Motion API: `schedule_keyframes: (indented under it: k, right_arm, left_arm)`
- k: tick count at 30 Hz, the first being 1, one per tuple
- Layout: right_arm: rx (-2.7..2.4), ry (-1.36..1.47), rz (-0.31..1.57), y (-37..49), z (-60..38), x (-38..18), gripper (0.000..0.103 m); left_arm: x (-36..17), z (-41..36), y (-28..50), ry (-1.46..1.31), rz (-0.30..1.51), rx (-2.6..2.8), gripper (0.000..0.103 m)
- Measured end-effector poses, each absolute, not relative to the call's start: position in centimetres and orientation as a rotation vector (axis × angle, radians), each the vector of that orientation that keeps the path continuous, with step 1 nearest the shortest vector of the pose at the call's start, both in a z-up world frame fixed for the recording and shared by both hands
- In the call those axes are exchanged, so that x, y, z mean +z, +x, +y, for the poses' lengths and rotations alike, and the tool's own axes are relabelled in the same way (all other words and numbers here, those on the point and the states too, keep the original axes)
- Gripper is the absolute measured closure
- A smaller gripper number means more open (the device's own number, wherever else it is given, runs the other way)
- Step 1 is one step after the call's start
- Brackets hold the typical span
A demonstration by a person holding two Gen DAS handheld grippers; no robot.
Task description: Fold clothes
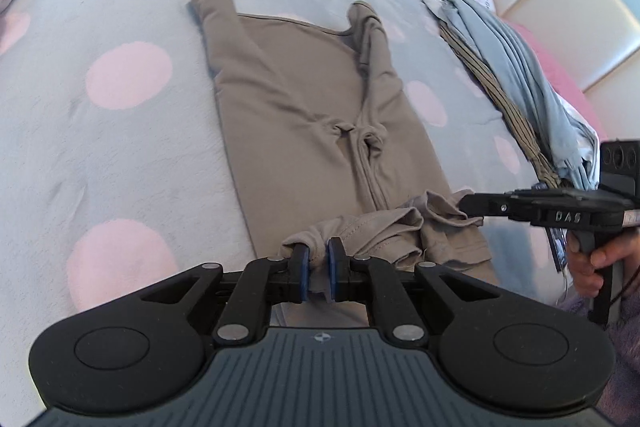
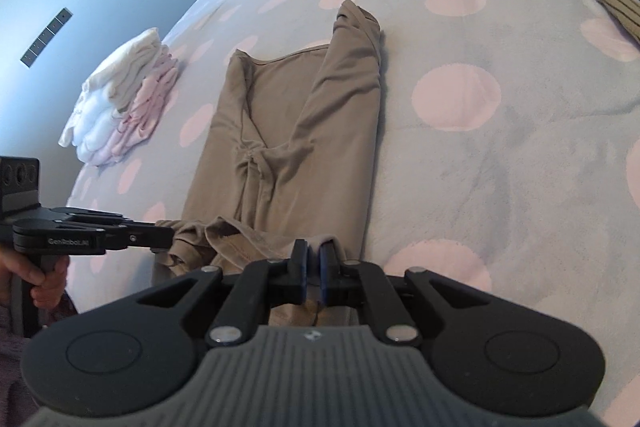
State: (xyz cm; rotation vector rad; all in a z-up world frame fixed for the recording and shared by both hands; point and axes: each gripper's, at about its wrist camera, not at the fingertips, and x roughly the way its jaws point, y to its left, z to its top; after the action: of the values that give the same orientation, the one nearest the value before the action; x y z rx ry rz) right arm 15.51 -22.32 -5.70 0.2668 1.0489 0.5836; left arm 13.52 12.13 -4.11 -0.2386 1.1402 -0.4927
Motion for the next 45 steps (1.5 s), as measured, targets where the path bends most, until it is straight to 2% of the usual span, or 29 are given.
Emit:
schedule_keyframes:
  k: [2,3,4,5,6,7,8,22,27,33,36,40,45]
  right_arm:
    - [0.549,0.252,1.027,15.0,-22.1,-5.8,0.089]
    - [0.532,0.243,1.009,14.6,-22.0,-5.7,0.083]
    - [0.517,0.234,0.99,14.2,-21.9,-5.6,0.065]
    - [0.501,0.224,0.966,13.7,-21.8,-5.4,0.058]
    - [0.485,0.214,0.942,13.1,-21.8,-5.1,0.054]
    - [0.479,0.202,0.921,12.6,-21.8,-4.9,0.054]
    - [0.475,0.191,0.902,12.1,-21.8,-4.6,0.054]
    - [0.428,0.069,0.697,8.2,-22.9,-2.2,0.056]
    - [0.519,-0.018,0.665,6.4,-21.2,-1.4,0.059]
    - [0.566,-0.165,0.748,4.6,-18.2,-2.5,0.074]
    - [0.601,-0.205,0.809,3.8,-17.0,-3.3,0.083]
    - [0.635,-0.247,0.882,3.4,-15.8,-4.6,0.086]
    - [0.596,-0.205,0.983,4.8,-16.2,-6.0,0.089]
  left_arm:
    - [-4.0,12.2,13.2,-0.248,1.129,-0.473,0.092]
    - [-4.0,12.2,13.0,-0.252,1.123,-0.462,0.09]
    - [-3.8,12.2,12.7,-0.251,1.111,-0.455,0.086]
    - [-3.5,12.1,12.3,-0.246,1.094,-0.445,0.077]
    - [-3.2,12.0,11.9,-0.24,1.077,-0.434,0.072]
    - [-2.9,11.9,11.5,-0.234,1.06,-0.424,0.06]
    - [-2.5,11.8,11.1,-0.221,1.037,-0.406,0.053]
    - [1.7,8.7,5.6,0.017,0.735,-0.373,0.051]
    - [1.8,6.9,4.2,0.06,0.733,-0.501,0.052]
    - [0.1,5.8,3.3,0.085,0.836,-0.478,0.055]
    - [-0.9,5.5,3.1,0.096,0.893,-0.477,0.061]
    - [-2.2,4.9,3.1,0.125,0.952,-0.481,0.066]
    - [-3.9,5.4,4.2,0.101,1.017,-0.447,0.067]
